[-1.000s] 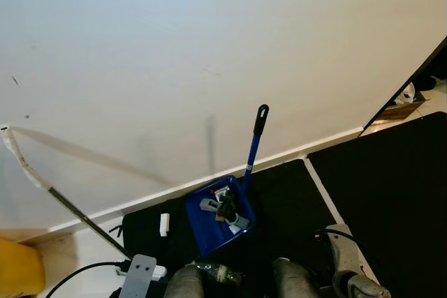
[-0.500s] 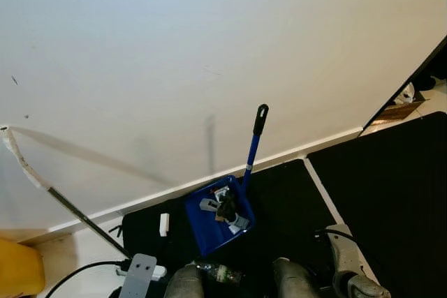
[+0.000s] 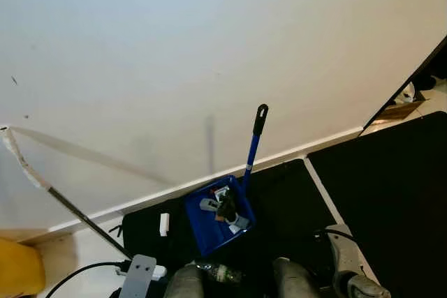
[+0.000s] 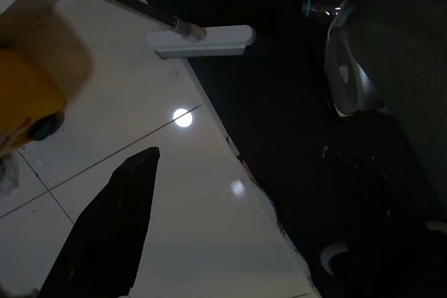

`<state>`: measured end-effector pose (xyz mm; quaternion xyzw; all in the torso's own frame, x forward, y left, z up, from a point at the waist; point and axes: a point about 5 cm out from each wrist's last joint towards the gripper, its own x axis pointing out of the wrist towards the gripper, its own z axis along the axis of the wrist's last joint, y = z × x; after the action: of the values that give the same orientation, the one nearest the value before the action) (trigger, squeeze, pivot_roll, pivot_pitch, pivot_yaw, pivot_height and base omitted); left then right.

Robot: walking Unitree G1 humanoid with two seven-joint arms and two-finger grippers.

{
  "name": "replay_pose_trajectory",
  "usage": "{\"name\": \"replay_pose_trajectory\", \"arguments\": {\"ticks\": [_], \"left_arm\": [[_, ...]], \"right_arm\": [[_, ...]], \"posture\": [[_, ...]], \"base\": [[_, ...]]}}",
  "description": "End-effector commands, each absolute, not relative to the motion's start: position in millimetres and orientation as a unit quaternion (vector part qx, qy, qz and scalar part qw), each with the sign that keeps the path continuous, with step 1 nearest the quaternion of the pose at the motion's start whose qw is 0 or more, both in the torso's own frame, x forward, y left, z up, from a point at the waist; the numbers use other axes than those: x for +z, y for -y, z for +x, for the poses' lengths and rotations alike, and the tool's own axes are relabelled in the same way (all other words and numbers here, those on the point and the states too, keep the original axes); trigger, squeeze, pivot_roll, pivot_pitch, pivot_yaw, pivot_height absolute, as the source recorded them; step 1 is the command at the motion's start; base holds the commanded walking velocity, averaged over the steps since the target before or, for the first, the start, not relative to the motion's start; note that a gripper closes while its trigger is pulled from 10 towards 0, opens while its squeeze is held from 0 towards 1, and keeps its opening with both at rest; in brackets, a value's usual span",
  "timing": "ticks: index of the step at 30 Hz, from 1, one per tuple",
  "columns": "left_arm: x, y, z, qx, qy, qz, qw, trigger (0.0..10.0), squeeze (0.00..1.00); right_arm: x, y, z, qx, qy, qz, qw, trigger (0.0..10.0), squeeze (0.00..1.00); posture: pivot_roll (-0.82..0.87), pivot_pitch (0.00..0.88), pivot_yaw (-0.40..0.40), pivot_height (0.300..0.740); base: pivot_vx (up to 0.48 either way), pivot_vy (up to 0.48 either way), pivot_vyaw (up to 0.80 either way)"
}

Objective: Sweep floor

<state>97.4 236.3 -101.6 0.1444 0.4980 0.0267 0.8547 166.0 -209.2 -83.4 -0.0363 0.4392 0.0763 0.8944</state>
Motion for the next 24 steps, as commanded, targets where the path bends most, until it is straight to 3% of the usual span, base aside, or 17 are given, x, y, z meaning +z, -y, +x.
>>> {"name": "replay_pose_trajectory", "arguments": {"ticks": [1, 24], "left_arm": [[-104.5, -232.6, 90.0, 0.022, -0.509, 0.14, 0.849, 10.0, 0.0], [-104.3, -232.4, 91.4, 0.024, -0.508, 0.137, 0.85, 10.0, 0.0]], "right_arm": [[-86.5, 210.3, 159.3, 0.076, -0.452, -0.037, 0.888, 10.0, 0.0], [-86.0, 210.0, 160.5, 0.074, -0.45, -0.033, 0.889, 10.0, 0.0]], "posture": [[0.01, 0.136, -0.033, 0.74], [0.01, 0.139, -0.034, 0.74]], "base": [[0.0, 0.0, 0.0], [0.0, 0.0, 0.0]]}}
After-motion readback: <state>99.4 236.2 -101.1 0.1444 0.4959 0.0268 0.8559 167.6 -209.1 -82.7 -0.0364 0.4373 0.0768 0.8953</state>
